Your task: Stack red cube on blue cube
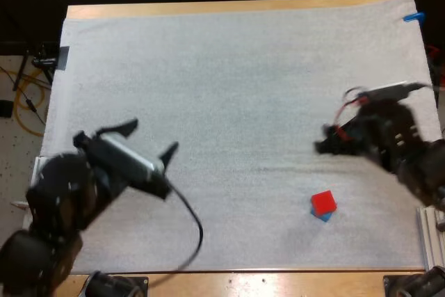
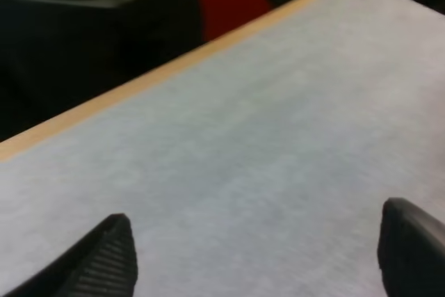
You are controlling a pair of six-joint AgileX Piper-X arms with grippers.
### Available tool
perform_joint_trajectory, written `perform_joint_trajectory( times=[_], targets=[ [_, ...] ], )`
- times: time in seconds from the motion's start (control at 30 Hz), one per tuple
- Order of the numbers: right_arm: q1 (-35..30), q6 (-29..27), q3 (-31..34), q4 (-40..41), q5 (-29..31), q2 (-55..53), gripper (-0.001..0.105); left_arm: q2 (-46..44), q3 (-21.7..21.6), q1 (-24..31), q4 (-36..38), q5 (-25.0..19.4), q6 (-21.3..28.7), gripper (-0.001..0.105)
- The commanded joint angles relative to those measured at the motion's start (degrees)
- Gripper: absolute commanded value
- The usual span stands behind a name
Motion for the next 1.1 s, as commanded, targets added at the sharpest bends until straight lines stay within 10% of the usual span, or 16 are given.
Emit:
perform_joint_trajectory(
  times=[0.0,0.43,1.07],
  targets=[
    [-3.8,-2.0,-0.3,-0.7,-1.4,-0.5,0.060,0.7,-0.1,5.4,-2.4,2.0,0.8,0.069],
    [-28.1,-11.6,-0.1,3.8,-2.1,-17.4,0.060,-6.2,-0.1,16.0,0.1,2.8,1.1,0.069],
    [-29.5,-8.0,12.8,8.8,-7.5,-58.9,0.059,-40.3,12.1,16.0,5.6,2.7,-2.4,0.069]
  ],
)
